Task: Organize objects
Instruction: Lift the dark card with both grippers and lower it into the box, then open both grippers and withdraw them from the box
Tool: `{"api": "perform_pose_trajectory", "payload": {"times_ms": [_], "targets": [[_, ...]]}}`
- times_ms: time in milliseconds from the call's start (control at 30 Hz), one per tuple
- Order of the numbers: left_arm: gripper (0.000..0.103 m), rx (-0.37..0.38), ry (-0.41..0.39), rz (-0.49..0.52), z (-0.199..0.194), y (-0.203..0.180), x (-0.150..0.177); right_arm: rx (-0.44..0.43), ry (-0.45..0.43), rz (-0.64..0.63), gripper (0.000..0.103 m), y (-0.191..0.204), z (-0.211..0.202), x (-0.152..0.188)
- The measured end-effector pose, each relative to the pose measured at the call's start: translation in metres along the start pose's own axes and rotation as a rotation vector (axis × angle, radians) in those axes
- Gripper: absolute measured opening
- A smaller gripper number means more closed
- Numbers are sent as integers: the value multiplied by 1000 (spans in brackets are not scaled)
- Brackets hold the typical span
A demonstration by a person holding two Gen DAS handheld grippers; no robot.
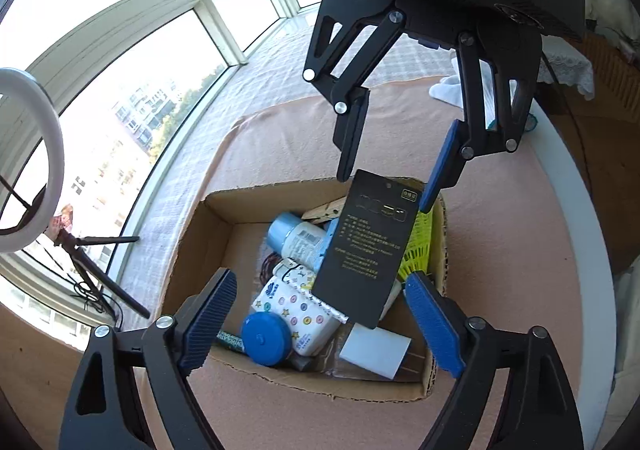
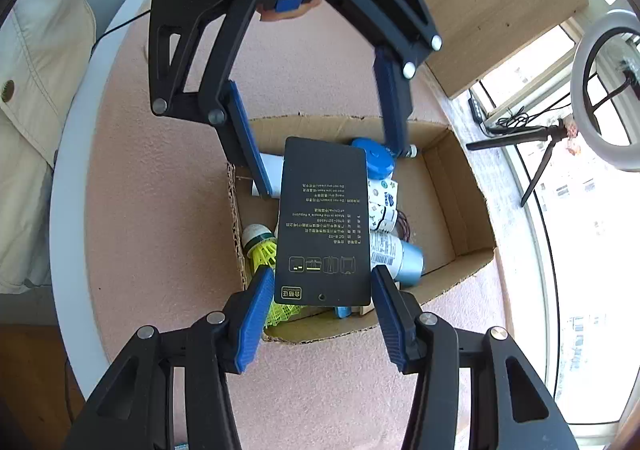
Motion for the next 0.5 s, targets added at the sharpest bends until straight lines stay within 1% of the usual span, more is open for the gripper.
{"api": "perform_pose_trajectory", "payload": {"times_ms": [67,100,133,167,200,267,333,367,400,433,467,500], "targets": [[92,-11,1,-48,-5,1,6,11,-1,22,49,-4,5,-1],[92,-11,0,-76,-7,3,9,17,-11,32,53,-4,4,-2],[92,-8,-3,-98,-9,2,11,31,-23,42,59,-6,4,-5],[93,-11,-2,-116,-10,3,13,42,-33,57,61,-8,2,-6],[93,-21,3,-132,-11,5,14,48,-37,71,62,-8,0,-7],[94,-49,12,-173,-18,9,27,66,-41,98,62,-8,-5,-8],[98,-84,15,-222,-22,15,34,89,-41,122,63,-11,-8,-12],[100,-102,12,-251,-29,20,44,104,-40,140,64,-12,-9,-13],[103,-118,8,-283,-35,24,49,117,-41,166,67,-15,-10,-15],[103,-137,6,-322,-48,30,68,127,-46,200,75,-17,-12,-17],[103,-152,8,-363,-55,34,76,141,-57,241,79,-20,-15,-20],[103,-166,12,-410,-62,41,86,161,-75,292,87,-24,-19,-23]]}}
Point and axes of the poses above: each gripper's, at about its wrist camera, not at the fingertips, and z roughly the way its jaws point, y to its left, x to its underside, the point moved 8 cm from there along z, roughly the way its jaws point, and after that the axes turned 6 degrees about z, right-handed, at the moved point
